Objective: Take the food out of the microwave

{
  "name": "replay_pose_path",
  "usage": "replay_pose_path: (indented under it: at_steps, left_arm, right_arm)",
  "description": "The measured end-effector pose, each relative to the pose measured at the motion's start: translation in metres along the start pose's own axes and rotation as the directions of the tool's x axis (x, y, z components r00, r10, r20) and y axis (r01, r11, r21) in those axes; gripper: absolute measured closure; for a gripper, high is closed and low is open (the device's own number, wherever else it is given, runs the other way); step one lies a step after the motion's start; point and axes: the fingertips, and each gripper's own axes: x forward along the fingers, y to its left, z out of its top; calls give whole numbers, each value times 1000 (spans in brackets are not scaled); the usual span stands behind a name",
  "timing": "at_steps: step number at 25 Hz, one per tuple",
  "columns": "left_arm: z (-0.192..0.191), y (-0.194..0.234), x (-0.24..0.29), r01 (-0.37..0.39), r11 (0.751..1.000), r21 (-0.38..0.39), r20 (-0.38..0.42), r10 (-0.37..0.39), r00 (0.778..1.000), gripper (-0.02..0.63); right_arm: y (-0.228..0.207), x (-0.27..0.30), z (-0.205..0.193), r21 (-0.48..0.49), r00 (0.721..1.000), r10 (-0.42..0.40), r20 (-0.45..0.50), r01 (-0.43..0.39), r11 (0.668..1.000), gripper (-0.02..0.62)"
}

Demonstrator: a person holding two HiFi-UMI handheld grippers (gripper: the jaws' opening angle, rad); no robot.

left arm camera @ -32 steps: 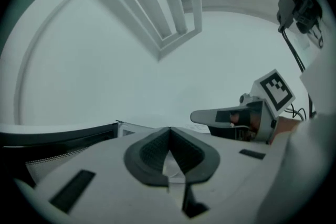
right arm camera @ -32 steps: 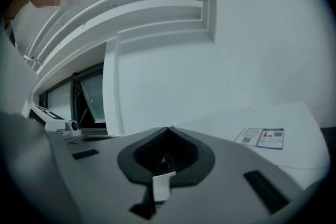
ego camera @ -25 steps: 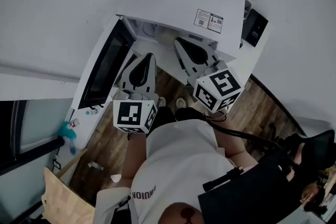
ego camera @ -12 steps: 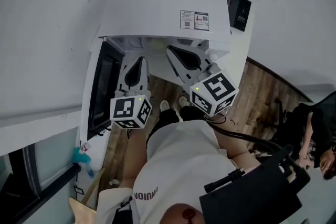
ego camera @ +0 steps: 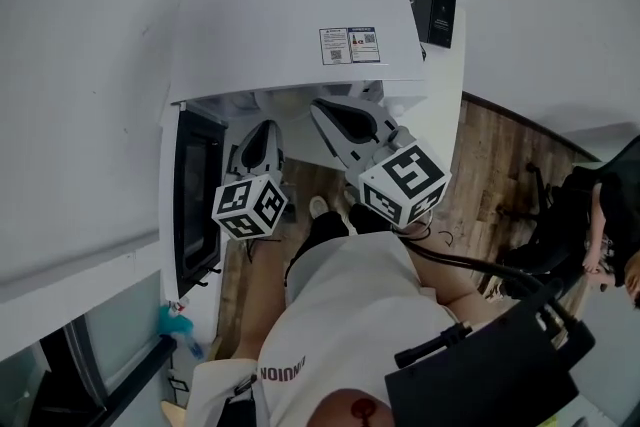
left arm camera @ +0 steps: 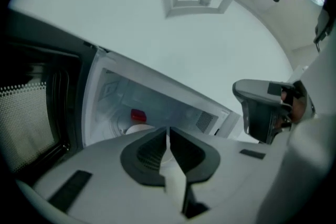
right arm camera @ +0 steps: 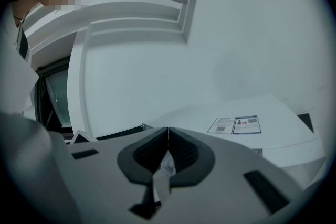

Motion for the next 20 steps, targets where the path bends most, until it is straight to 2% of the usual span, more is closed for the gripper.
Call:
replay_pose_path:
  at_steps: [11, 14, 15, 20]
  left_arm:
    - [-35, 21, 20, -1, 978, -211, -96, -20, 995, 580]
    - [-49, 24, 26, -14, 969, -246, -145, -23, 989, 459]
    - [-54, 25, 27, -25, 968, -249, -161, -16, 987, 443]
    - [-67, 33, 32, -71, 961, -269, -200, 17, 980, 434]
  right_arm:
    - [-3, 3, -8, 23, 1000, -9, -26, 10, 1000, 574]
    - [-2, 4, -10, 23, 999, -7, -32, 7, 1000, 574]
    - [-1, 4, -10, 22, 999, -6, -34, 7, 1000, 574]
    - [-1, 6, -11, 16, 999, -9, -45, 9, 1000, 574]
